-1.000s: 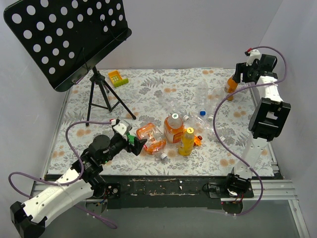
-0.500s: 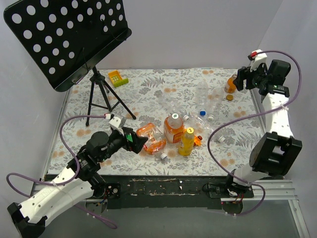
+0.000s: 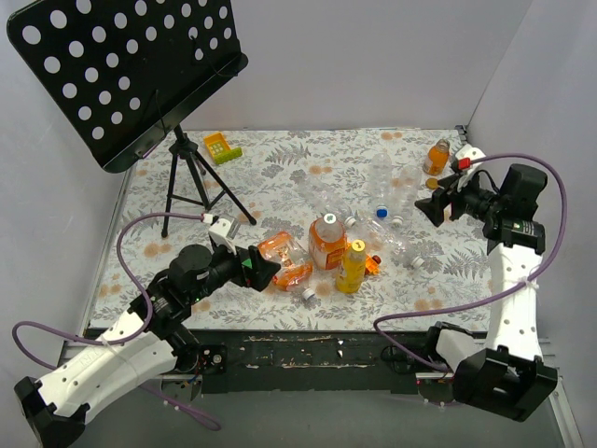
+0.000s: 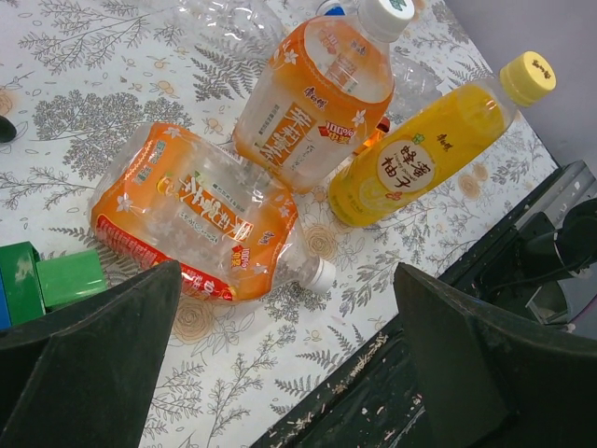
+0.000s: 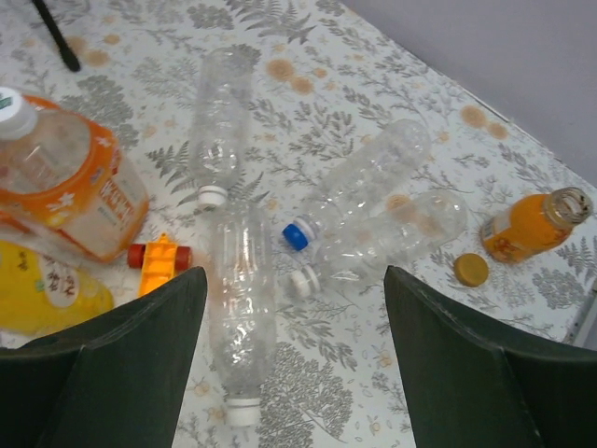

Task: Unscrew the bottle caps
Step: Pick up the plastic bottle at the center of the board.

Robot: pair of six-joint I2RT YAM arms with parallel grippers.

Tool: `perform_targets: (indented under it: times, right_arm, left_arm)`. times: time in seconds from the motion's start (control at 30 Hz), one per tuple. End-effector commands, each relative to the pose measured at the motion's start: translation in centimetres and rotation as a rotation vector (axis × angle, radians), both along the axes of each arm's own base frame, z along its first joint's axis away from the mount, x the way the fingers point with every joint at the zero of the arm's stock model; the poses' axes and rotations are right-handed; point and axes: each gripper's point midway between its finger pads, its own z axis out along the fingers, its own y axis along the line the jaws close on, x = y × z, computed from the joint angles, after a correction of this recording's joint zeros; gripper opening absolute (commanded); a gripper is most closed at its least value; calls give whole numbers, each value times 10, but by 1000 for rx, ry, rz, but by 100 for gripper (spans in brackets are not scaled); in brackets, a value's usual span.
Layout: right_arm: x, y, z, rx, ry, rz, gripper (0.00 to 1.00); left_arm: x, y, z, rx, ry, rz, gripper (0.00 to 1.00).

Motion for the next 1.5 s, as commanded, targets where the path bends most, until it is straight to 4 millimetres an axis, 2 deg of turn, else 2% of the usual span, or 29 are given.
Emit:
perform_targets:
  times: [0.0, 0.4, 0.57, 0.83, 1.03, 1.47]
  right_arm:
    - [-36, 24, -4, 24, -13, 140, 84]
    - [-104, 57, -19, 20, 14, 380, 86]
    - [-121, 65, -22, 31, 10, 445, 86]
    - [-138, 74, -37, 38, 32, 510, 86]
    - [-143, 81, -41, 22, 49, 559, 86]
    - [-150, 107, -25, -65, 45, 702, 85]
  left_arm:
    - [0, -1, 16, -13, 3, 1, 98]
    - [1, -2, 17, -35, 15, 11, 98]
    - [2, -3, 16, -41, 22, 20, 98]
    - [2, -4, 11, -39, 48, 20, 98]
    - [3, -7, 8, -35, 63, 20, 98]
    - [6, -11, 15, -71, 58, 22, 98]
